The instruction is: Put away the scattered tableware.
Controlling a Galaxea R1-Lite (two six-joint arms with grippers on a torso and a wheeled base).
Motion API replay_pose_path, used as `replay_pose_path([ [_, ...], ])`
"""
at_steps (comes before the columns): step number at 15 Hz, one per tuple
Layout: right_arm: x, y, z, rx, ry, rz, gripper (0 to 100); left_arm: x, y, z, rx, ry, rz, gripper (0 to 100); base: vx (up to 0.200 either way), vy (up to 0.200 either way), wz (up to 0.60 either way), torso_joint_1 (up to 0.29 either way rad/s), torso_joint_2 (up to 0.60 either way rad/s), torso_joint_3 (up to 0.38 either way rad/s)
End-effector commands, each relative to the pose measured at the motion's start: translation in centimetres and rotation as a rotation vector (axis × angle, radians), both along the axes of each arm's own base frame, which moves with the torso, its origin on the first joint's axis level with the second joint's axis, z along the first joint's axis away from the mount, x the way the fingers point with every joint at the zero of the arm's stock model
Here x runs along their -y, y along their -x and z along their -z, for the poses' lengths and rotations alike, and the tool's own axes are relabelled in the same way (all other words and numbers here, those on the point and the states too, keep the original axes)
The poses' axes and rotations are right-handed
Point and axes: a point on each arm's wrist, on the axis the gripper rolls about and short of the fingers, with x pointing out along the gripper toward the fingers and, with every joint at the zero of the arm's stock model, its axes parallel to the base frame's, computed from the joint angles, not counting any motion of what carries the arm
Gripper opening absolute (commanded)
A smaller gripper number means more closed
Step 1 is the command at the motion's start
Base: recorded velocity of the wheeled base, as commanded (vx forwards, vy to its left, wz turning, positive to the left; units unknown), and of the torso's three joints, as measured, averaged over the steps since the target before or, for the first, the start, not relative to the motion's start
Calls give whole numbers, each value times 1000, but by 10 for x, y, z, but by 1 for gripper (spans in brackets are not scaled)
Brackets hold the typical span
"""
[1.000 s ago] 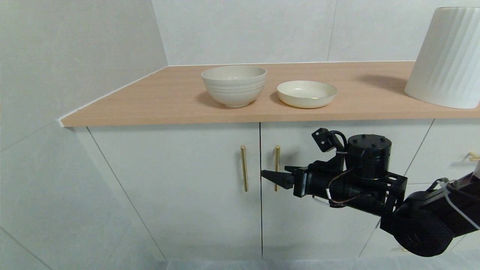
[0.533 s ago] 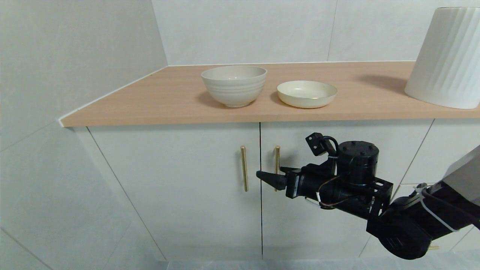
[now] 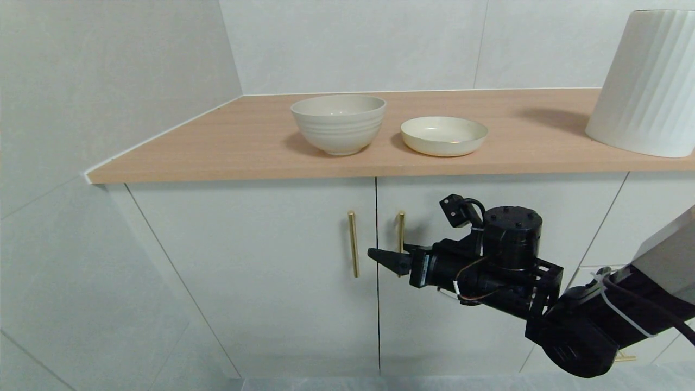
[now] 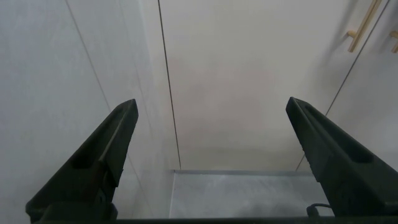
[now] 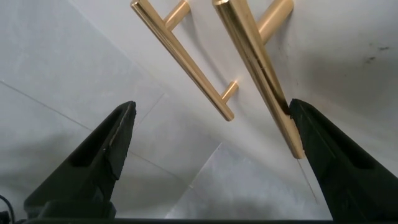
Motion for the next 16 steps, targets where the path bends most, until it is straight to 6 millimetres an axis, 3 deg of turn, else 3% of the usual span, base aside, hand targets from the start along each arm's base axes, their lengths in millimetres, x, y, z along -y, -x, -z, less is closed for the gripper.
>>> replay_pose_path([
  [1,-2,3,-2,-2,-12,-15,100,0,0,0,0,1,0,100,0,0,0,0,0,0],
  [7,-7,-2,1,-3,-11,-5,100,0,0,0,0,1,0,100,0,0,0,0,0,0],
  [16,12,35,-27,-17,-22,-158,100,0,0,0,0,1,0,100,0,0,0,0,0,0],
])
